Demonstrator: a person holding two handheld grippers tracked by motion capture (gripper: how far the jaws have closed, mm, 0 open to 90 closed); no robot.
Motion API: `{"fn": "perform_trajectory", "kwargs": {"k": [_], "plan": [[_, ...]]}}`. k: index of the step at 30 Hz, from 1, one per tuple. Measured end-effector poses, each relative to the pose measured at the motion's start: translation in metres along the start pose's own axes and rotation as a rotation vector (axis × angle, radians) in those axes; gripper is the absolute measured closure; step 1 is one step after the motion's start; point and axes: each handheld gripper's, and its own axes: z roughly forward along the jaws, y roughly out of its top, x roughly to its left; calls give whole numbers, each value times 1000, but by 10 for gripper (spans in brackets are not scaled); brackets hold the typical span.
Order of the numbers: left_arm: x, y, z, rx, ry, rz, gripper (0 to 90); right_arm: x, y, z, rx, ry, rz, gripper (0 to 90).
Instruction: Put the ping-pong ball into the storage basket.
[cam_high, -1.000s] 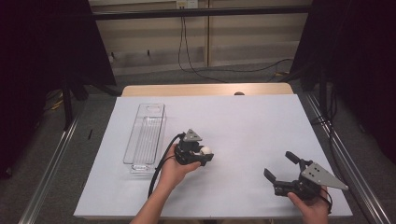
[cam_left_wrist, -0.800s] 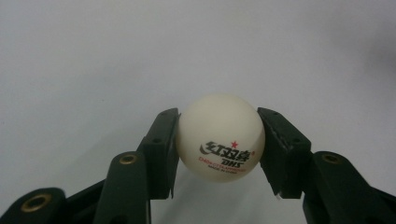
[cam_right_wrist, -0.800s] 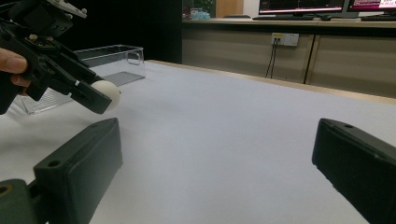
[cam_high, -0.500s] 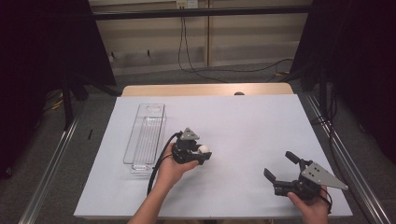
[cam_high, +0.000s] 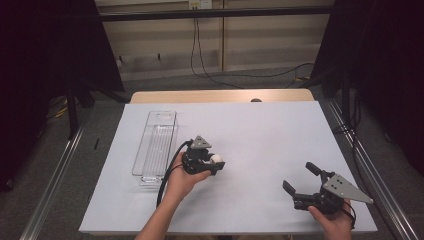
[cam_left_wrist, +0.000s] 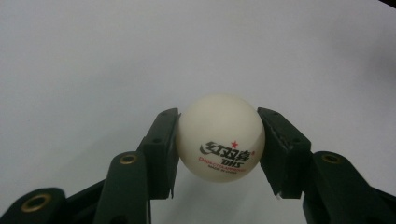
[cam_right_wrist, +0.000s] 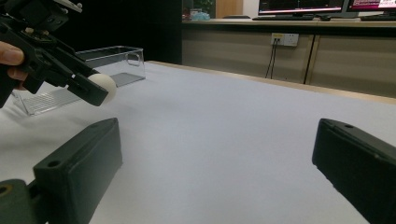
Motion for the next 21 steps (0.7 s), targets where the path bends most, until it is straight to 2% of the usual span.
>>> {"fn": "perform_trajectory", "kwargs": {"k": [8, 10, 11, 13, 15, 17, 18, 21], "plan": [[2, 1, -4, 15, 17, -2, 512, 0, 0, 0, 0, 0, -2, 11], [2, 1, -4, 9, 15, -7, 512, 0, 0, 1, -3, 0, 3, 11], [3, 0, -4, 0, 1, -8, 512, -1, 0, 0, 0, 4, -5, 11], [3, 0, -5, -5, 6, -9, 512, 0, 0, 0, 0, 4, -4, 11], [3, 1, -7, 12, 21, -11, 512, 0, 0, 0, 0, 0, -2, 11], [3, 2, -7, 0, 19, -5, 512, 0, 0, 0, 0, -1, -2, 11], [4, 3, -9, 15, 19, 1, 512, -1, 0, 0, 0, 4, -4, 11], [3, 4, -10, 6, 19, -2, 512, 0, 0, 0, 0, 0, -2, 11]]}}
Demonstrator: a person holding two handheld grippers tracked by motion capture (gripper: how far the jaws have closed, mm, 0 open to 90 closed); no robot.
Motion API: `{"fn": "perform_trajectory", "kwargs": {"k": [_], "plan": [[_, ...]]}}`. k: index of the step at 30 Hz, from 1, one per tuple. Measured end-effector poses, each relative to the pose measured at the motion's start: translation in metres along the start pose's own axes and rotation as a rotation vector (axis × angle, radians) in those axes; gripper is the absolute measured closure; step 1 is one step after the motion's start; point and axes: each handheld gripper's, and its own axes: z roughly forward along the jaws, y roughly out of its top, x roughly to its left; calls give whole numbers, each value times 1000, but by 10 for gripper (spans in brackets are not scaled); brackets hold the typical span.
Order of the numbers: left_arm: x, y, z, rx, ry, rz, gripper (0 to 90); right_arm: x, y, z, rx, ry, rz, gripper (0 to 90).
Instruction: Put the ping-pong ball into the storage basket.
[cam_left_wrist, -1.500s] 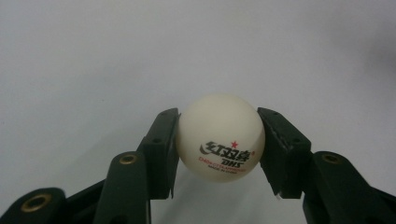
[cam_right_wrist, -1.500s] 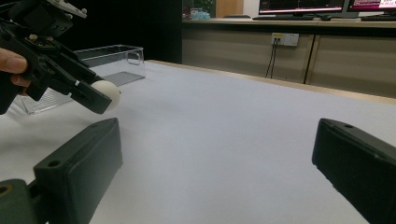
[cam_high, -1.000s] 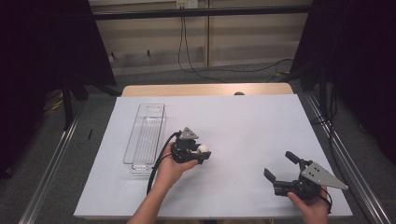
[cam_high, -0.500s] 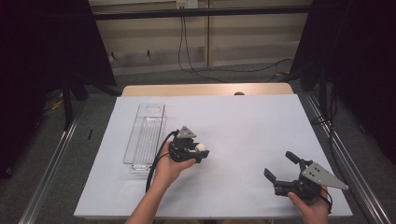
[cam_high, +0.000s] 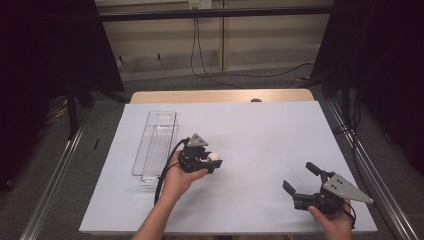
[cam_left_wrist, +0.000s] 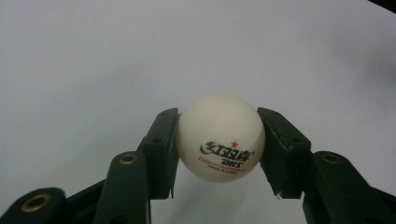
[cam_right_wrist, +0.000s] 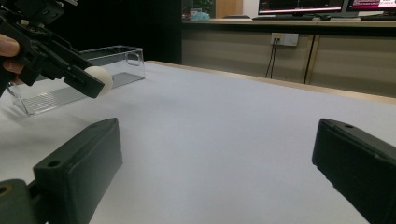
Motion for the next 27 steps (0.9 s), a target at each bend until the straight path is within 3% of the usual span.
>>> {"fn": "perform_trajectory", "kwargs": {"k": [5, 27], "plan": [[1, 1, -2, 4, 1, 12, 512, 0, 0, 0, 1, 1, 1, 11], [5, 4, -10, -21, 15, -10, 511, 0, 0, 0, 2, 5, -2, 11]]}}
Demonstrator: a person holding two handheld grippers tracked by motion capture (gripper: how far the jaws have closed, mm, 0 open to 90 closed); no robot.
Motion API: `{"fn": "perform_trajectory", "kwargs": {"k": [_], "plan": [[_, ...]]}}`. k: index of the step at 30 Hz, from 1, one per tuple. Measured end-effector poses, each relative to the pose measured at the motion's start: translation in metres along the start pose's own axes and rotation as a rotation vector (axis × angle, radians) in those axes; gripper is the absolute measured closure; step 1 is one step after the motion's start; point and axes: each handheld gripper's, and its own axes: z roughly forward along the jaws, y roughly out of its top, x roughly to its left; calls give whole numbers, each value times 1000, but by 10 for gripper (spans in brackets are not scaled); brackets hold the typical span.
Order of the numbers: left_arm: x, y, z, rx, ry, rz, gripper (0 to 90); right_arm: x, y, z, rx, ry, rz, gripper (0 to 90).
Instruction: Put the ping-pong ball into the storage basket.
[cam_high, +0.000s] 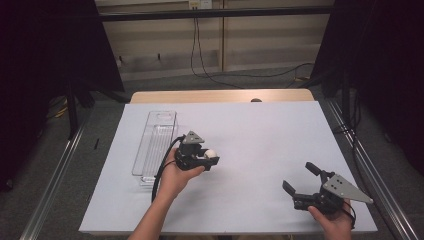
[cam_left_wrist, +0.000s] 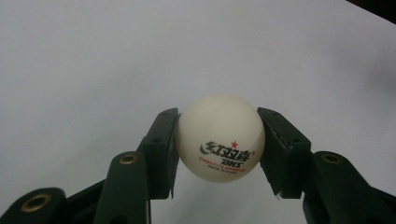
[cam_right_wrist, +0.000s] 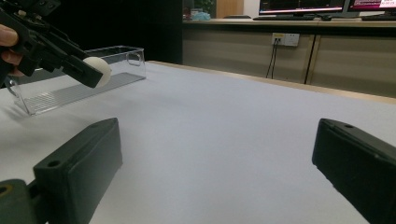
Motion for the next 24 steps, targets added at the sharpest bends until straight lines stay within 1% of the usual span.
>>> {"fn": "perform_trajectory", "kwargs": {"k": [5, 6, 7, 8, 11, 13, 14, 16, 20, 21, 22, 24], "plan": [[1, 0, -2, 0, 7, -7, 512, 0, 0, 0, -2, -3, 1, 11], [2, 0, -3, 0, 4, 2, 512, 0, 0, 0, -3, -2, -3, 11], [3, 0, -3, 2, 6, 1, 512, 0, 0, 0, -2, -2, 0, 11], [3, 0, -3, -8, 5, 0, 512, 0, 0, 0, -2, -2, -1, 11], [2, 0, -3, -13, 5, -11, 512, 0, 0, 0, 1, -1, 0, 11], [3, 0, -4, -11, 7, -8, 512, 0, 0, 0, -1, 0, -2, 11], [3, 0, -4, -18, 8, -12, 512, 0, 0, 0, -1, 1, -3, 11], [3, 0, -4, -12, 13, -7, 512, 0, 0, 0, -3, -2, -3, 11], [4, 0, -6, -2, 10, -2, 512, 0, 0, 0, 0, 1, -3, 12], [5, 1, -7, 7, 10, 7, 512, 0, 0, 0, 0, 0, -2, 11], [5, 1, -6, -1, 11, 0, 512, 0, 0, 0, -1, -3, 0, 12], [5, 1, -7, -7, 11, 2, 512, 0, 0, 0, 1, 0, 0, 12]]}}
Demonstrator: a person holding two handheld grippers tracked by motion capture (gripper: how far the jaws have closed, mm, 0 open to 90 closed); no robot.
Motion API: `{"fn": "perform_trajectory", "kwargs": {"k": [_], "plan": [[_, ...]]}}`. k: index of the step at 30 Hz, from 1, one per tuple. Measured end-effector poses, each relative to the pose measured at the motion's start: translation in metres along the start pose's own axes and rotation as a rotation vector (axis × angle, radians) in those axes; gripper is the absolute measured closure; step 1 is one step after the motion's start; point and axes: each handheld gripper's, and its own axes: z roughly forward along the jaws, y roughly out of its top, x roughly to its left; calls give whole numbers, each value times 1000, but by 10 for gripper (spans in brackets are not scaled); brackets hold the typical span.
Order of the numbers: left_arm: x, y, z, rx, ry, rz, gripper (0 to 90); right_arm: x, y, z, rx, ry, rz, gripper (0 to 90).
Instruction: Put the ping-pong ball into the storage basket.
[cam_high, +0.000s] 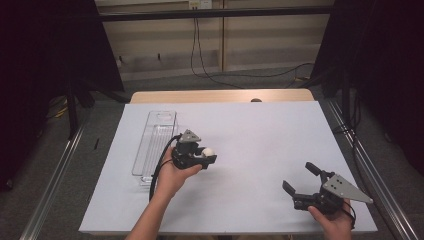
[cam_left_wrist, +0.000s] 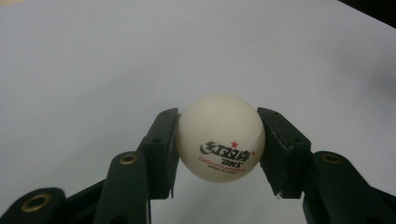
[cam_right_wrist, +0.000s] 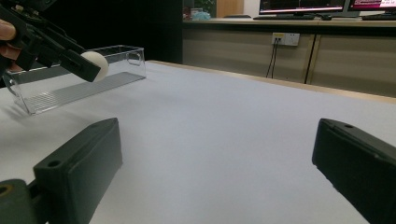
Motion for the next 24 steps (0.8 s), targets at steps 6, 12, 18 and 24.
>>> {"fn": "perform_trajectory", "kwargs": {"k": [6, 12, 18, 24], "plan": [[1, 1, -3, -5, 4, -14, 512, 0, 0, 0, -1, 2, -3, 12], [2, 1, -6, -5, 8, -21, 512, 0, 0, 0, -3, 1, 0, 12], [4, 1, -7, -9, 12, -22, 512, 0, 0, 0, -2, 0, 1, 12], [6, 0, -9, -22, 18, -38, 512, 0, 0, 0, -2, 0, -2, 12]]}}
